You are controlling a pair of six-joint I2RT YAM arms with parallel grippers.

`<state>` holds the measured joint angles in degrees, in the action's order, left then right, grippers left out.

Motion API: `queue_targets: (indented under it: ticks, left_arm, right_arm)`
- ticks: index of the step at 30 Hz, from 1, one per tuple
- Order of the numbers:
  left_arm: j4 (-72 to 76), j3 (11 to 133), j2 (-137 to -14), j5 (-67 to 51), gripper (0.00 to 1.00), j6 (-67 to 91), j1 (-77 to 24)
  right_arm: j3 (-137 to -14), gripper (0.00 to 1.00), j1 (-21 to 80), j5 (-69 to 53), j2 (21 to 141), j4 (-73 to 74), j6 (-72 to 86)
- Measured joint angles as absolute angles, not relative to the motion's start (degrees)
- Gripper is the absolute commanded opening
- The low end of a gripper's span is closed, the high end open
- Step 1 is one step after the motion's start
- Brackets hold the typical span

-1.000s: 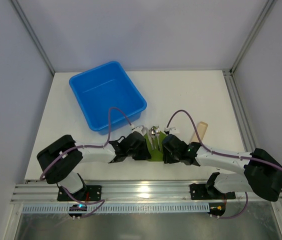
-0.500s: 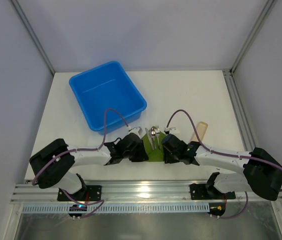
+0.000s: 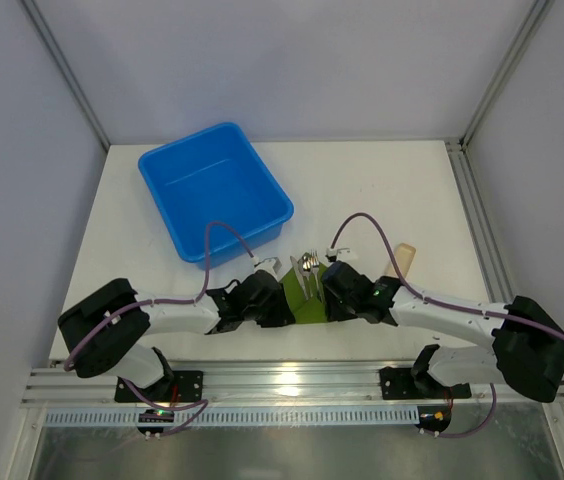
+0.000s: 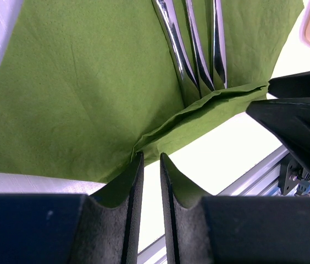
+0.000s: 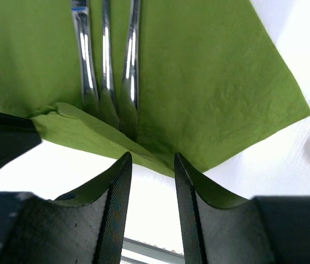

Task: Place the utensils on the paper napkin and roll it up
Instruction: Roll the napkin at the center of the board.

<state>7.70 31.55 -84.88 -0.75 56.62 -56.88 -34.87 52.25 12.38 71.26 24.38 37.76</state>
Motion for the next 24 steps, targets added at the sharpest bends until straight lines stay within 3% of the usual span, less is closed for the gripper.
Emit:
queue_targets:
  ticks: [13,24]
  left_arm:
    - [7.68,31.53,-84.86,-0.75,0.2,56.62,-56.93]
    - [4.75,31.81,-83.53,0.03,0.2,56.29,-56.99]
  right_arm:
    - [-36.25,0.4,52.25,12.29,68.25,25.12,35.81]
    - [-40.23,0.37,52.25,13.52,77.69,22.11,33.52]
